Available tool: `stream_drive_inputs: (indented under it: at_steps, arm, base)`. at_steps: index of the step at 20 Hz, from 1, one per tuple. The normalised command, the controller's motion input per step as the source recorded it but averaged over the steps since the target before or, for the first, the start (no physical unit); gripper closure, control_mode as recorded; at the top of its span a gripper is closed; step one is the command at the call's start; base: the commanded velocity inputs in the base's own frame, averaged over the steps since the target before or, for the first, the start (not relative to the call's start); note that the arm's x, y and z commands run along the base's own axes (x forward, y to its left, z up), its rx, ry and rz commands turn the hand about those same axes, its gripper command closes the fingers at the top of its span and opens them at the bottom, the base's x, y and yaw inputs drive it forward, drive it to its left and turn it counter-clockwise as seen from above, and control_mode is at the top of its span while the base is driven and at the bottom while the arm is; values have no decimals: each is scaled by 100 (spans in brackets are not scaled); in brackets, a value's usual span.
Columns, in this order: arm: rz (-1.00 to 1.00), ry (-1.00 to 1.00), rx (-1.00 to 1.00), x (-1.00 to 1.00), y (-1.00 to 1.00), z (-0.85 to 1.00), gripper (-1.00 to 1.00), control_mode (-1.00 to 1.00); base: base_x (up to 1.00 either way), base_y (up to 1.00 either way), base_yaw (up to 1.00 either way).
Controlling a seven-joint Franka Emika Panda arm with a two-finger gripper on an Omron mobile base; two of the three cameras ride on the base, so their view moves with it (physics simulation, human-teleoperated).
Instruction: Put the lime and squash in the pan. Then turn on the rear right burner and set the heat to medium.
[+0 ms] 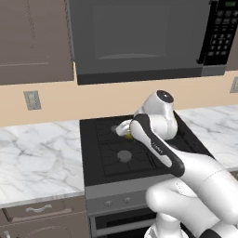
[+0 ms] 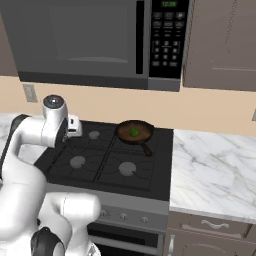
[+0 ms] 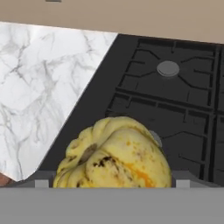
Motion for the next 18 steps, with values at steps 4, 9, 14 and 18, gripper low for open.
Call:
stream_drive_inputs:
  at_steps: [4,9,14,18]
  arm:
    - [-6,26,-8,30,-91,0,100,-100]
    - [-12,34,-10,48,-84,-2,100,-100]
    - [-10,11,-5,42,-59,-10,100,-100]
    - [-1,-16,0,4,-6,-18,100,-100]
  base:
    - [0,0,0]
    - [0,0,0]
    - [0,0,0]
    - [0,0,0]
